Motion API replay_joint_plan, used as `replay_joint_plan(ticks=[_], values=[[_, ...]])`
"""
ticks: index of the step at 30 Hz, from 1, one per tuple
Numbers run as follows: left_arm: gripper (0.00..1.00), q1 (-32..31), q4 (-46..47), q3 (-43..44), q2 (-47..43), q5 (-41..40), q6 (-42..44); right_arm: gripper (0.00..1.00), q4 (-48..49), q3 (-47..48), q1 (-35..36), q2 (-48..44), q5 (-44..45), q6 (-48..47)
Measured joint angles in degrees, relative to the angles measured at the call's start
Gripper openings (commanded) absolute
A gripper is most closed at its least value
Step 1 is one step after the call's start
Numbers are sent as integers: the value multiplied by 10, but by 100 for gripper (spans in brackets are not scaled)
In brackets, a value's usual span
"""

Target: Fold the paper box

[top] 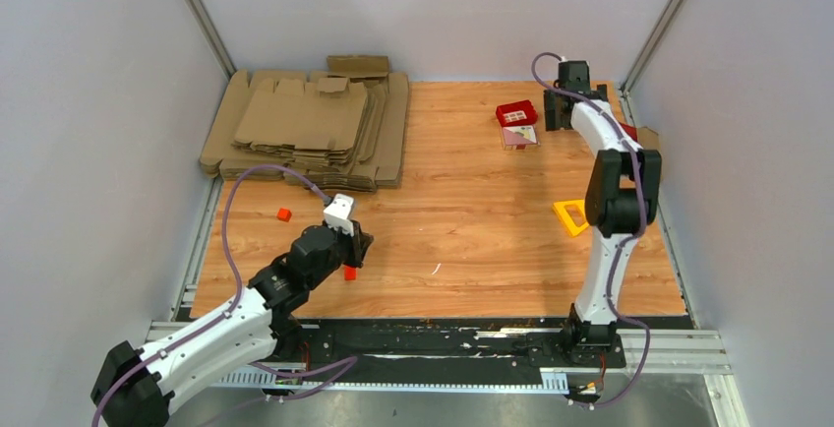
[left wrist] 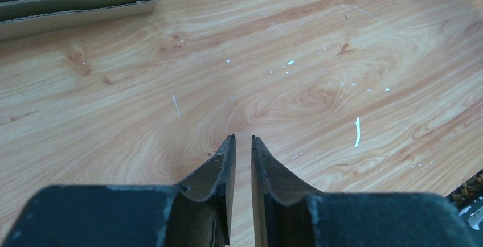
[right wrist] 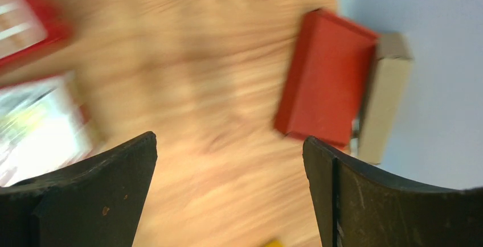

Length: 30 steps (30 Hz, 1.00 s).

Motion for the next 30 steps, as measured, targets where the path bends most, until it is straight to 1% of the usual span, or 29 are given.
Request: replay_joint_plan(ticks=[1,3,5,7,10,13,14,15,18,20,22,25,27,28,29,30], values=[[28,0,0,0,-1,1,0,100,7,-31,3,-33,-41,9],[33,0,0,0,-6,2,2,100,35,-122,10,-127,-129,25],[42,0,0,0,-12,5,4,100,87,-233,11,-246,-209,40],[51,0,2,0,-18,10,8,100,143,-318,8,-345,-257,56],[67,0,9,-3,-23,21,16,100,252,-445,4,-480,-303,80],[92,0,12,-6,-26,31,20,100,347,-551,3,-541,-319,85],[98,0,12,-8,-28,34,22,100,373,-589,3,-549,-319,81],[100,0,12,-9,-30,38,24,100,389,-619,3,-551,-319,74],[100,0,13,-14,-43,44,22,100,425,-721,3,-539,-327,35],[100,0,13,-17,-55,44,23,99,431,-757,3,-525,-321,21],[100,0,13,-20,-65,44,23,98,458,-786,3,-515,-312,14],[100,0,14,-25,-76,43,28,98,567,-847,3,-513,-305,14],[100,0,16,-30,-82,42,31,97,620,-876,3,-511,-304,14],[100,0,17,-32,-85,41,33,97,646,-884,3,-504,-303,14],[100,0,17,-34,-88,39,35,97,693,-895,3,-489,-303,14],[100,0,17,-36,-91,37,37,99,734,-907,3,-475,-303,14]])
